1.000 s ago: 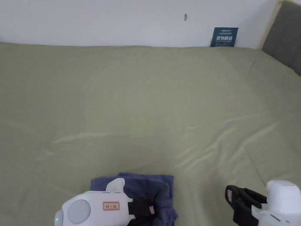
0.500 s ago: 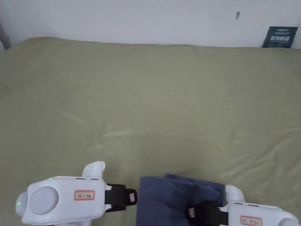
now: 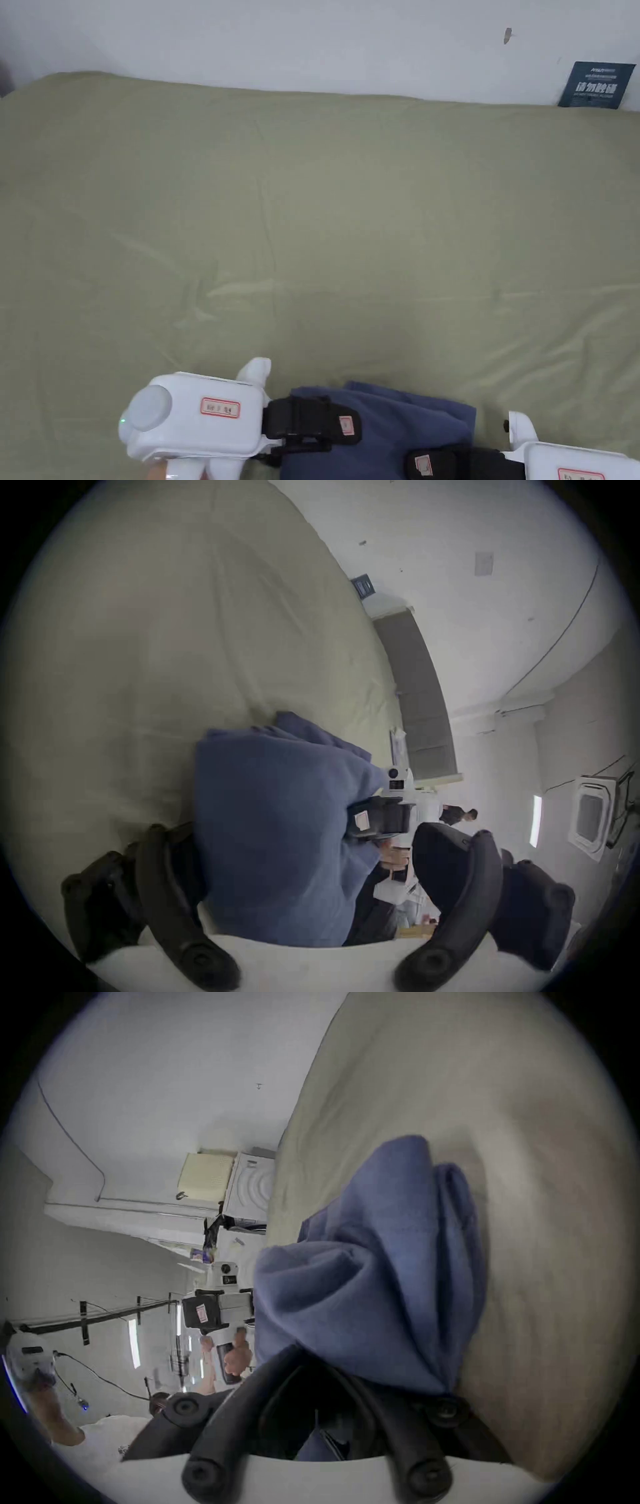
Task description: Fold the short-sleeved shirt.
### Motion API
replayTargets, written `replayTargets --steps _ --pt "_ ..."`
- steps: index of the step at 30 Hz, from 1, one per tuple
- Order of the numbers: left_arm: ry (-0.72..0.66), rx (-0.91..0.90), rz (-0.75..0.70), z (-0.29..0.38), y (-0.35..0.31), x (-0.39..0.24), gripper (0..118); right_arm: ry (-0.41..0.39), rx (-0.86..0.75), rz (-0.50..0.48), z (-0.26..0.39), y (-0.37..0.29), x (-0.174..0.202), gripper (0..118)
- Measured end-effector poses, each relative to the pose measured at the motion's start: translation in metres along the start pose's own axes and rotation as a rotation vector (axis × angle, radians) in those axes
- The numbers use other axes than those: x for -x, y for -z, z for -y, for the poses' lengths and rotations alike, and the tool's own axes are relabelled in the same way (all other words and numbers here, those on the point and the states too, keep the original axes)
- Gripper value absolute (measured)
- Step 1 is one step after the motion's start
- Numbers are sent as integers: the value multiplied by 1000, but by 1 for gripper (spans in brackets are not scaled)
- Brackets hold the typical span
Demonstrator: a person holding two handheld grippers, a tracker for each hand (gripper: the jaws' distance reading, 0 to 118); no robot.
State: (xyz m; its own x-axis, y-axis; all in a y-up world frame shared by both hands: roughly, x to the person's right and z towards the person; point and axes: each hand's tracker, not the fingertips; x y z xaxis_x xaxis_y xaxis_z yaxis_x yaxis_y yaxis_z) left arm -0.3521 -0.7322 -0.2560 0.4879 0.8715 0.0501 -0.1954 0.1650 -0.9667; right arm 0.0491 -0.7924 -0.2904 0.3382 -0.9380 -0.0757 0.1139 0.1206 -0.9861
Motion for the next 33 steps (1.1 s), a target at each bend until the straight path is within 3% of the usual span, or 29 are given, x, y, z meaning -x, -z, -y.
replayTargets --steps 1,2,3,4,6,10,13,18,24,25,26,27,28,29,33 --pt "17 -7 -22 0 5 -2 60 -8 -1 15 0 -1 3 0" --pt "50 -15 -93 -1 7 -4 44 -24 -7 45 1 -3 8 0" --pt "56 -32 -194 -1 8 -5 44 -42 -21 77 1 -6 14 0" --pt "35 -35 -145 0 4 -2 25 -61 -33 107 2 -9 21 0" --pt "8 -21 -100 -3 -11 0 25 -115 -57 171 5 -21 41 0" --pt "64 -56 -162 -12 -72 -2 25 -206 -111 144 11 -52 74 0" --pt "82 -124 -297 -28 -154 11 25 -268 -163 190 14 -68 95 0" --pt "2 -198 -468 -60 -283 59 25 -288 -224 240 9 -77 110 0" --pt "-35 -195 -519 -96 -333 99 25 -263 -243 271 2 -75 111 0" --pt "-32 -194 -518 -99 -334 101 27 -262 -238 277 0 -74 111 0" --pt "-34 -183 -515 -102 -333 101 38 -263 -231 283 21 -50 133 0" --pt "-13 -164 -532 -104 -328 99 65 -262 -225 292 21 -48 133 0" --pt "23 -170 -568 -103 -325 97 103 -264 -219 295 21 -47 134 0" --pt "43 -187 -611 -104 -322 94 111 -267 -212 296 18 -47 134 0" --pt "29 -258 -652 -96 -337 74 111 -289 -215 286 17 -51 138 0"
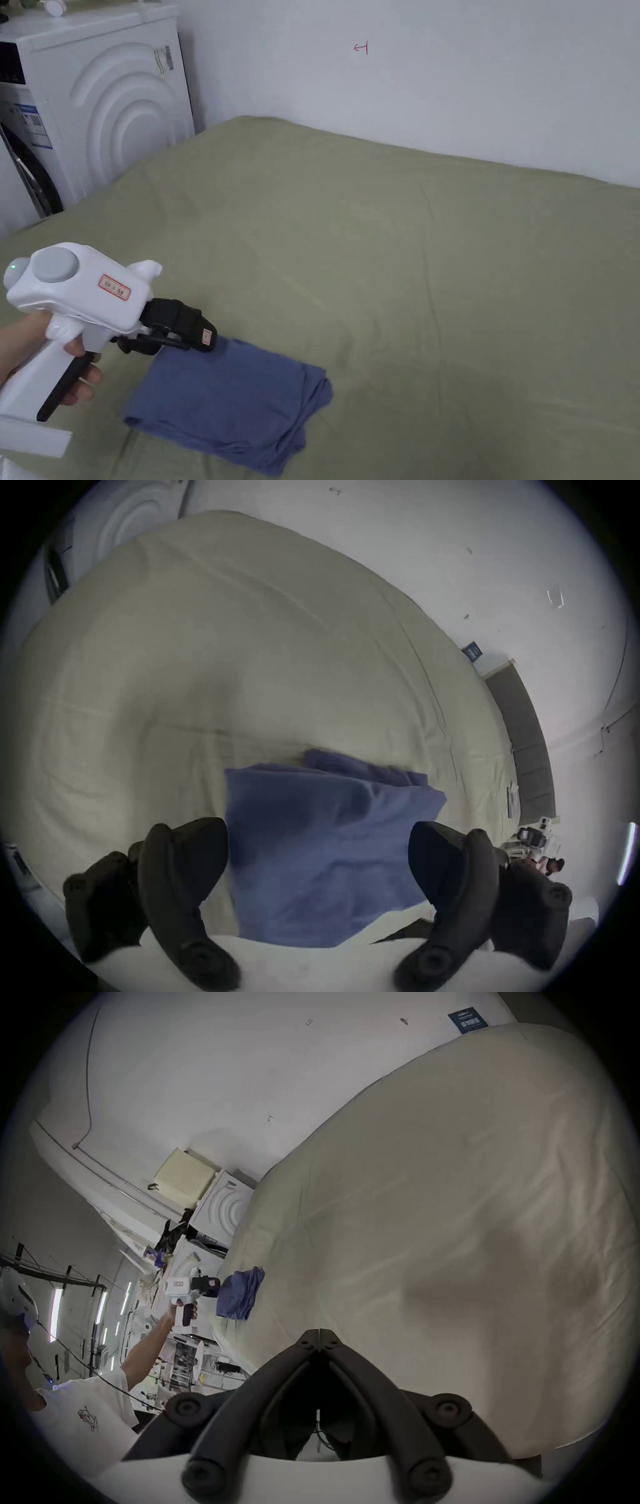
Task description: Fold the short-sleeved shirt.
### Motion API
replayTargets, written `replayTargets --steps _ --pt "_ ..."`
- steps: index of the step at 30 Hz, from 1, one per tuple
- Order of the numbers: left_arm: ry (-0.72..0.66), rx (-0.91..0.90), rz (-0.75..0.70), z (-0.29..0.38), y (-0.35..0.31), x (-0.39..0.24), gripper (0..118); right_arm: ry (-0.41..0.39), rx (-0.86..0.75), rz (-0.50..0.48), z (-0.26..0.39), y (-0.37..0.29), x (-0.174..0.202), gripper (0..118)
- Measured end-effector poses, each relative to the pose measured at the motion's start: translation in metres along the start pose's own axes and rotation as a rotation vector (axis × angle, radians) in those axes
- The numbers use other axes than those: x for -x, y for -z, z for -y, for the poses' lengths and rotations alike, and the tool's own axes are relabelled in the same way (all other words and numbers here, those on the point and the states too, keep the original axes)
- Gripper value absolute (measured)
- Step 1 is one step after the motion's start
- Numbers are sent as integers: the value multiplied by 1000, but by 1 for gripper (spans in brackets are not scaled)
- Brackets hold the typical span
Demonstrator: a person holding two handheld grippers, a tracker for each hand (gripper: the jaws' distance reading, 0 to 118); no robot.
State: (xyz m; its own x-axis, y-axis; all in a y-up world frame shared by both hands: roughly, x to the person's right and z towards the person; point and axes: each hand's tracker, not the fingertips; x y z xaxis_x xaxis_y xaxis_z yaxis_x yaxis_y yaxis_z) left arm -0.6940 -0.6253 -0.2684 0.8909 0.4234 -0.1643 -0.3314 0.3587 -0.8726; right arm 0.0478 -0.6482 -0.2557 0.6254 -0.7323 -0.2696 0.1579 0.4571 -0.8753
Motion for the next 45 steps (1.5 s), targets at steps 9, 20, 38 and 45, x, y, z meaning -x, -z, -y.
replayTargets --steps 9,20,38,45 --pt "116 -233 -95 36 -84 -93 86 -167 -135 76 -22 -35 32 0" --pt "261 -817 -184 119 -21 -360 0 -632 -709 714 -45 -43 142 0" --pt "425 -934 -272 151 -28 -420 0 -656 -799 667 -43 -75 172 0" --pt "457 -966 -308 151 -26 -431 21 -665 -808 674 -45 -75 176 17"
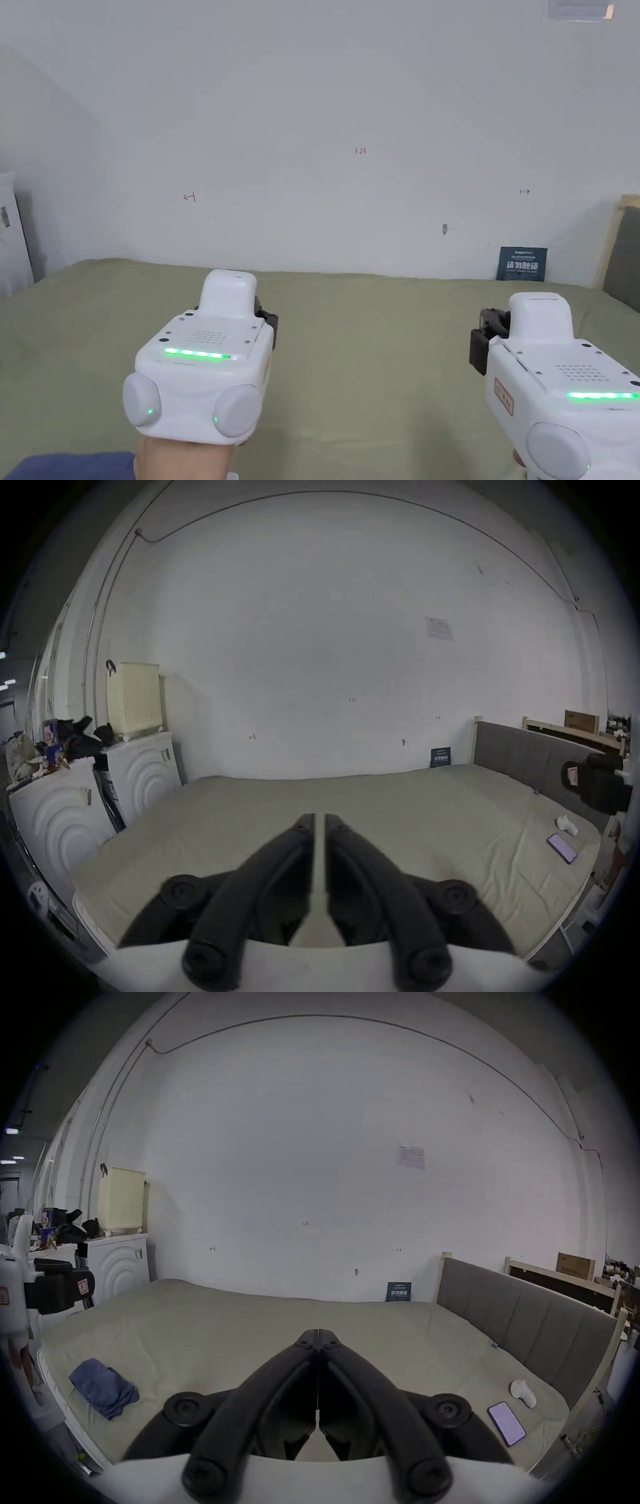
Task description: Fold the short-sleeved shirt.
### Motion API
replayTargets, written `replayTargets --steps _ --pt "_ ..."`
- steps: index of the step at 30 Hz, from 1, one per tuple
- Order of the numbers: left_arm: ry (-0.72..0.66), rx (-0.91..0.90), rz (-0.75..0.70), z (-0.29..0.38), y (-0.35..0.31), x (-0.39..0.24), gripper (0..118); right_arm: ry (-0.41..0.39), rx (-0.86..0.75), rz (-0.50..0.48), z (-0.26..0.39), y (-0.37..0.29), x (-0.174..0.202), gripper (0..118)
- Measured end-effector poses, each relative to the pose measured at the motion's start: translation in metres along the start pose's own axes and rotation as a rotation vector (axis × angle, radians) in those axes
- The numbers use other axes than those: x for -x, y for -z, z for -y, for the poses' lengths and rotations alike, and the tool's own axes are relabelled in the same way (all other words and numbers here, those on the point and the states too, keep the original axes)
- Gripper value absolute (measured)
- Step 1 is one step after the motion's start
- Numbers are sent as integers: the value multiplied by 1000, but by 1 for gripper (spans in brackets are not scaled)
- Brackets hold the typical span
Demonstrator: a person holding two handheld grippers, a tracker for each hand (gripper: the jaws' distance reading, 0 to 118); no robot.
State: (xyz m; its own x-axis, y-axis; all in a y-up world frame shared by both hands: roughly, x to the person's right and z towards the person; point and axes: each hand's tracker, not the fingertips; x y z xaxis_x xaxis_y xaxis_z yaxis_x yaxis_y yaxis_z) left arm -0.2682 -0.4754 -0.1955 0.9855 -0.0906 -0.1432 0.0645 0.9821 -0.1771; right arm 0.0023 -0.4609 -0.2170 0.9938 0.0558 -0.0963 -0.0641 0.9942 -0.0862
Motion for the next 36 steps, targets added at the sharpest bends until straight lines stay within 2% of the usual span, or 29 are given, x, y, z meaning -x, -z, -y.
replayTargets --steps 1,2,3,4,9,20,29,36 --pt "15 -20 -34 1 2 -2 61 1 -3 0 -1 0 -1 55" --pt "14 -17 -33 0 4 -3 95 3 -2 7 -2 1 -2 87" --pt "8 -6 -30 -1 7 -2 110 4 3 23 -4 2 -2 108" --pt "3 3 -21 -1 6 -1 110 12 -6 32 -4 1 -3 117" --pt "-6 -15 -38 -2 6 0 111 31 -18 22 -6 -1 -7 118" --pt "9 -53 -43 -6 -4 0 111 12 -30 4 -12 -6 0 118" --pt "-89 -20 29 -9 -5 6 111 -1 -12 -6 -10 -4 1 118" --pt "-94 -18 20 -11 -6 6 111 -18 -36 -6 -9 -6 -1 118"
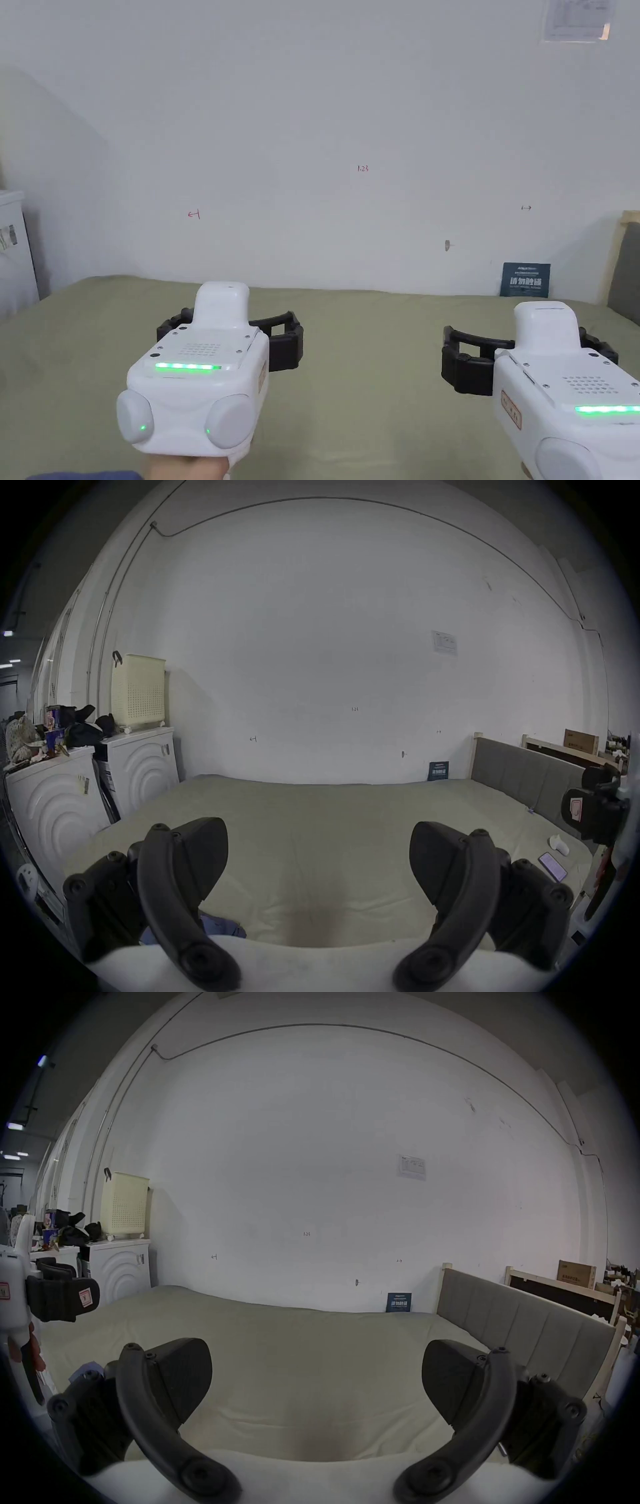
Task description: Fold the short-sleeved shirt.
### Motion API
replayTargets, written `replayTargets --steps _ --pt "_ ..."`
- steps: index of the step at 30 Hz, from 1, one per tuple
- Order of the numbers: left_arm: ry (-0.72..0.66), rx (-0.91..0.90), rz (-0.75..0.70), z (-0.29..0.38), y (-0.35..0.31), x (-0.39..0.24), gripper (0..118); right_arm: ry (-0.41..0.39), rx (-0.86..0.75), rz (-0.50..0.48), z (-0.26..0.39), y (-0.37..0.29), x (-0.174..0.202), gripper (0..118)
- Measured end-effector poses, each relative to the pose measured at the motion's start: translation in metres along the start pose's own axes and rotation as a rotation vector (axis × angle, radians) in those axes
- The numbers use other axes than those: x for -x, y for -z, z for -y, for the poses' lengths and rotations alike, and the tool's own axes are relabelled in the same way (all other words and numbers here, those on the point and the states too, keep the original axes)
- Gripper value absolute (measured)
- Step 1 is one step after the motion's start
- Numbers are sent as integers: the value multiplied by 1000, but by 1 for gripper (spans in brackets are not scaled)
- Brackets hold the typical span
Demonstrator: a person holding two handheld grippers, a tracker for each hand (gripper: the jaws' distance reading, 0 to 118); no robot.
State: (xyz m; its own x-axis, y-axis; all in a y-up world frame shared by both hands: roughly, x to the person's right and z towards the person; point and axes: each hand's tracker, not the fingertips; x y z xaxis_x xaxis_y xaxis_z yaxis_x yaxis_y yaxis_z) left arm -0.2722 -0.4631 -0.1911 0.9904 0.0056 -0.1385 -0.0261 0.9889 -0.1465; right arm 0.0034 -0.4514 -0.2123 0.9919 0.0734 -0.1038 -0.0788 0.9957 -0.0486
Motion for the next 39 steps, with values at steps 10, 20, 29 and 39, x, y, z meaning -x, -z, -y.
replayTargets --steps 10,20,29,39 --pt "31 8 15 -6 -8 -8 110 24 18 -15 -4 1 -3 118" --pt "221 81 -80 -8 -5 -33 111 22 24 -18 -9 0 -4 118" --pt "107 67 35 -23 -16 -20 111 29 23 -18 -13 -1 -5 118" --pt "76 93 58 -23 -13 -14 109 64 23 -41 -15 -3 -5 118"
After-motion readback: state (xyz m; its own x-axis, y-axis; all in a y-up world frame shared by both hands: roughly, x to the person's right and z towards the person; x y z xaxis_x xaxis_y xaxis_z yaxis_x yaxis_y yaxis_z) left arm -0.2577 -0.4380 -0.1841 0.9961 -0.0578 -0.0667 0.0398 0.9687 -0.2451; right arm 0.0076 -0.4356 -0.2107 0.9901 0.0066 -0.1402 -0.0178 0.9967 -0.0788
